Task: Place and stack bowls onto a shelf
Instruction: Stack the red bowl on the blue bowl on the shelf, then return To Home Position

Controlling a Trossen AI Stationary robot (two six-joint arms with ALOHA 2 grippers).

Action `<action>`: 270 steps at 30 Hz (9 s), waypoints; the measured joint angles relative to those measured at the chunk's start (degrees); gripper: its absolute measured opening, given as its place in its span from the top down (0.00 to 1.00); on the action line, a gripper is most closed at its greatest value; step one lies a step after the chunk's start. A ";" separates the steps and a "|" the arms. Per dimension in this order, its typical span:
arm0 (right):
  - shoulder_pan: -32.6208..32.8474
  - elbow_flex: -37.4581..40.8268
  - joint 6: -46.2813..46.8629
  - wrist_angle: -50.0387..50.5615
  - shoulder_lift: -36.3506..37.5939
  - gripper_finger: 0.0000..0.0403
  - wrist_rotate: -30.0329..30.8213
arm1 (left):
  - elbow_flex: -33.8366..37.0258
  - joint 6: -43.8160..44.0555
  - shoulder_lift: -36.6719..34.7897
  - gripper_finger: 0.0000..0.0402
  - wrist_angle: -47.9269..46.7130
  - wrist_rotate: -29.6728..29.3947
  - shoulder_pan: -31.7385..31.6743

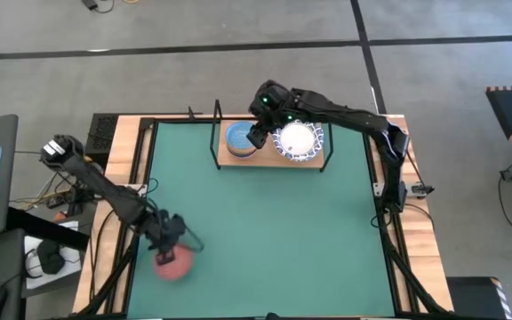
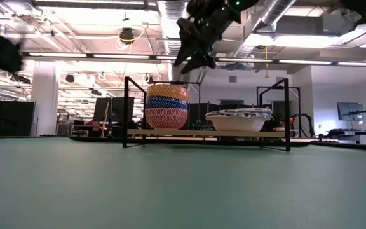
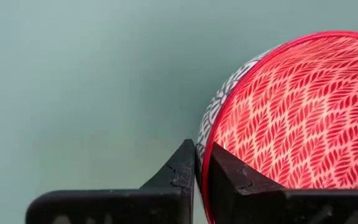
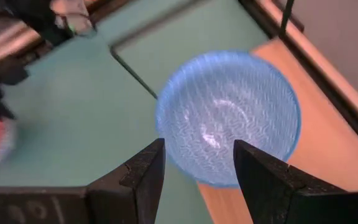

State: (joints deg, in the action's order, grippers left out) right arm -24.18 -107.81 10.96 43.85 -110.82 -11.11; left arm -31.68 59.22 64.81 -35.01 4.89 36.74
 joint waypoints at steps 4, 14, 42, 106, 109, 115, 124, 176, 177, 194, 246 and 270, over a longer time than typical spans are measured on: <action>0.93 0.02 1.22 -0.87 2.24 0.47 1.51 | -3.52 -0.09 -4.62 0.98 -7.10 -9.62 -6.02; 3.78 -0.02 4.91 -9.95 6.04 0.47 3.64 | -18.94 -4.36 -13.44 0.99 -22.75 -41.56 -22.26; 10.17 -0.04 -17.65 -19.72 5.55 0.49 23.45 | -41.29 -57.05 4.70 0.98 5.78 -60.06 -42.27; -3.28 -0.17 4.26 -4.15 -4.35 0.55 6.43 | -30.18 -51.42 5.58 0.61 2.88 -15.74 -43.74; -3.29 -0.17 5.54 -4.20 -4.31 0.47 6.41 | -30.13 -50.59 5.58 0.61 2.95 -15.95 -43.76; -3.61 -0.17 5.70 -2.39 -0.86 0.43 6.05 | -30.15 -49.94 3.59 0.61 5.56 -17.19 -43.91; -1.44 -0.17 2.48 4.78 10.68 0.48 4.88 | -25.83 -48.85 2.75 0.61 6.17 -15.47 -45.55; 8.39 79.06 -10.87 -50.55 75.27 0.95 -15.64 | 15.40 -58.01 -42.43 1.00 46.30 -4.71 -51.35; 8.43 80.85 -9.59 -53.49 75.70 0.95 -15.67 | 15.40 -58.39 -42.40 1.00 45.98 -4.59 -51.35; 4.15 95.78 -5.19 -62.62 85.49 0.95 -15.89 | 15.40 -63.07 -42.38 1.00 38.70 -2.09 -51.37; 14.29 107.08 -0.65 -51.69 110.71 0.94 -15.76 | 31.10 -49.15 -62.89 1.00 43.13 0.59 -50.41; 14.38 106.90 -1.95 -47.35 110.68 0.91 -15.58 | 31.25 -49.94 -56.56 1.00 42.32 -12.50 -38.96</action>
State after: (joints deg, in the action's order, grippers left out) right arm -9.80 -0.91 9.02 -3.50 -0.14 -26.70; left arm -0.43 9.28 8.25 7.30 -7.61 -2.22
